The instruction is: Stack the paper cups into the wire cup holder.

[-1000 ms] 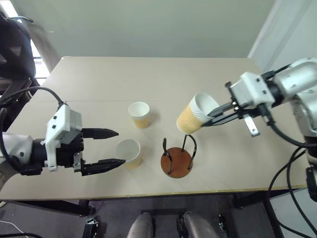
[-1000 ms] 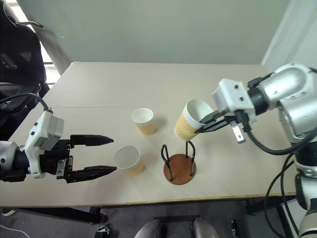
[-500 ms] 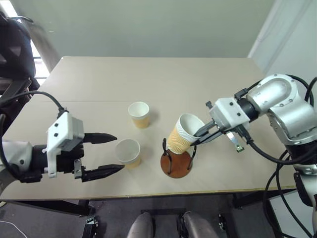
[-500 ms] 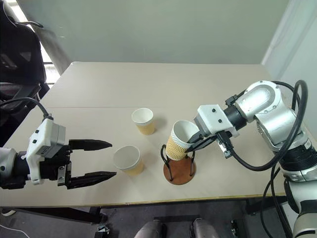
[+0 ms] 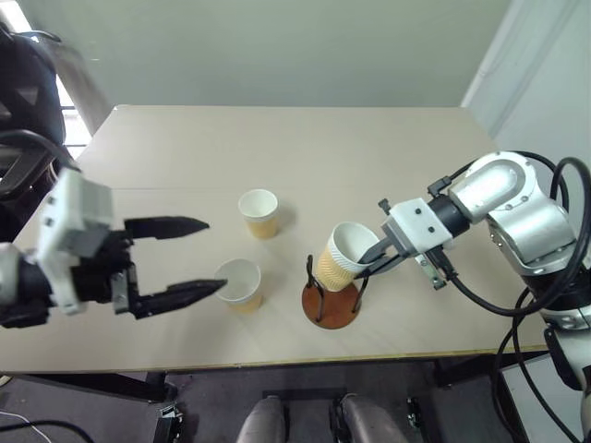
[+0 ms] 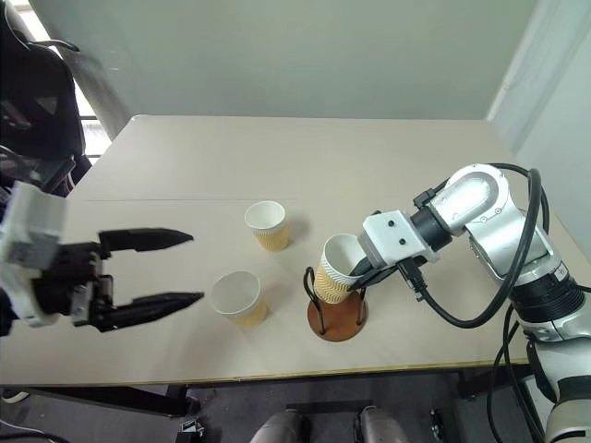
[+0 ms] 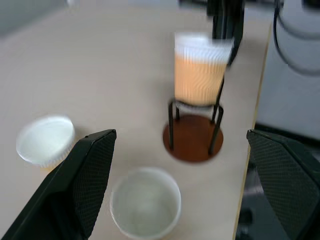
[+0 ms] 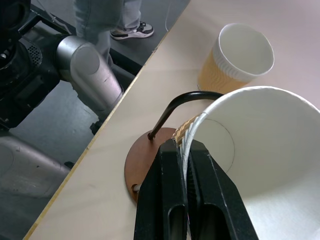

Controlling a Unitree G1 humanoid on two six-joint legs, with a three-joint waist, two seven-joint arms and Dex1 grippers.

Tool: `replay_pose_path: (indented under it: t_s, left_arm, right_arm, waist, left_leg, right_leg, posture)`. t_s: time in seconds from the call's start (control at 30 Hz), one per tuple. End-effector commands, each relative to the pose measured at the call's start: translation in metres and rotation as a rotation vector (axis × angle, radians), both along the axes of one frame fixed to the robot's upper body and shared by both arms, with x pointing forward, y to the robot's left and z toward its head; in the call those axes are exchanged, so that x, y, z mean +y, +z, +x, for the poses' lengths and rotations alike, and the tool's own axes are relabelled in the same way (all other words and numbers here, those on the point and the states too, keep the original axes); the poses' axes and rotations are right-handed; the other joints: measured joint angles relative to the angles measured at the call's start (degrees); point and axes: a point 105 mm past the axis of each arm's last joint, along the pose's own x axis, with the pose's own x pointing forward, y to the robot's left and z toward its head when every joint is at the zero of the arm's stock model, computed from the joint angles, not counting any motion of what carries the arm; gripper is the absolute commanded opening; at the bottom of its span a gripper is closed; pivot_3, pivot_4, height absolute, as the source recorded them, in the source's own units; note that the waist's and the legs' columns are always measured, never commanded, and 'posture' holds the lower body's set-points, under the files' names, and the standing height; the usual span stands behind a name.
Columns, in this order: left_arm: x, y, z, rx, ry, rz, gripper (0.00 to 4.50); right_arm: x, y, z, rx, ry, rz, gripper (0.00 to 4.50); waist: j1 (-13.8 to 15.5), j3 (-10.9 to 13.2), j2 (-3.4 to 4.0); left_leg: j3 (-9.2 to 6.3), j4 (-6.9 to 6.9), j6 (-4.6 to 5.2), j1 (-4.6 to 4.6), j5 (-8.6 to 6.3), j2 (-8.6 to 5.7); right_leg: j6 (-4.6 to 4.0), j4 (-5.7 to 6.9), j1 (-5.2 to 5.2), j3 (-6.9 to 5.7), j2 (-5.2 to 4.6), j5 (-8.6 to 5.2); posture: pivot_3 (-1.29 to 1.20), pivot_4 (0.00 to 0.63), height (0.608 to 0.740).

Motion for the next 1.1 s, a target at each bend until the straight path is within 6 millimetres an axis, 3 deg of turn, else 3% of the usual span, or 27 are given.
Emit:
replay_pose_path:
  t_s: [0.03, 0.63, 0.77, 0.97, 1.1]
  left_arm:
    - [0.002, 0.009, -0.012, 0.021, -0.012, 0.049, 4.5]
    - [0.01, 0.009, -0.022, 0.067, 0.011, 0.108, 4.5]
    - [0.009, 0.007, -0.022, 0.071, 0.01, 0.107, 4.5]
    - [0.009, 0.007, -0.021, 0.074, 0.008, 0.108, 4.5]
    - [0.012, 0.0, -0.019, 0.104, 0.001, 0.138, 4.5]
  right_arm:
    - [-0.001, 0.001, 0.0, -0.018, 0.009, -0.008, 0.02]
    - [0.004, -0.004, -0.001, -0.031, 0.042, -0.017, 0.02]
    - [0.005, -0.005, -0.001, -0.03, 0.041, -0.017, 0.93]
    - [0.006, -0.004, 0.002, -0.042, 0.032, -0.014, 2.97]
    - [-0.007, 0.012, 0.012, -0.075, -0.038, 0.005, 4.36]
  waist:
    - [-0.1, 0.0, 0.01]
    - [-0.3, 0.0, 0.03]
    - [-0.3, 0.0, 0.03]
    - [-0.3, 0.0, 0.03]
    - [-0.3, 0.0, 0.07]
  left_leg:
    - [0.0, 0.0, 0.0, 0.0, 0.0, 0.0]
    - [0.01, -0.02, -0.02, -0.01, -0.02, 0.03]
    - [0.01, -0.02, -0.04, -0.01, -0.03, 0.03]
    - [0.01, -0.02, -0.05, -0.02, -0.04, 0.03]
    - [0.01, -0.02, -0.06, -0.02, -0.05, 0.03]
  right_leg:
    - [0.0, -0.01, 0.0, 0.0, 0.0, 0.0]
    - [-0.08, -0.02, -0.03, 0.03, 0.02, -0.05]
    - [-0.09, -0.02, -0.04, 0.03, 0.02, -0.05]
    - [-0.09, -0.03, -0.04, 0.03, 0.02, -0.05]
    - [-0.1, -0.03, -0.05, 0.03, 0.02, -0.05]
  posture:
    - [0.0, 0.15, 0.74]
    - [0.0, 0.15, 0.74]
    - [0.0, 0.15, 0.74]
    - [0.0, 0.15, 0.74]
    - [0.0, 0.15, 0.74]
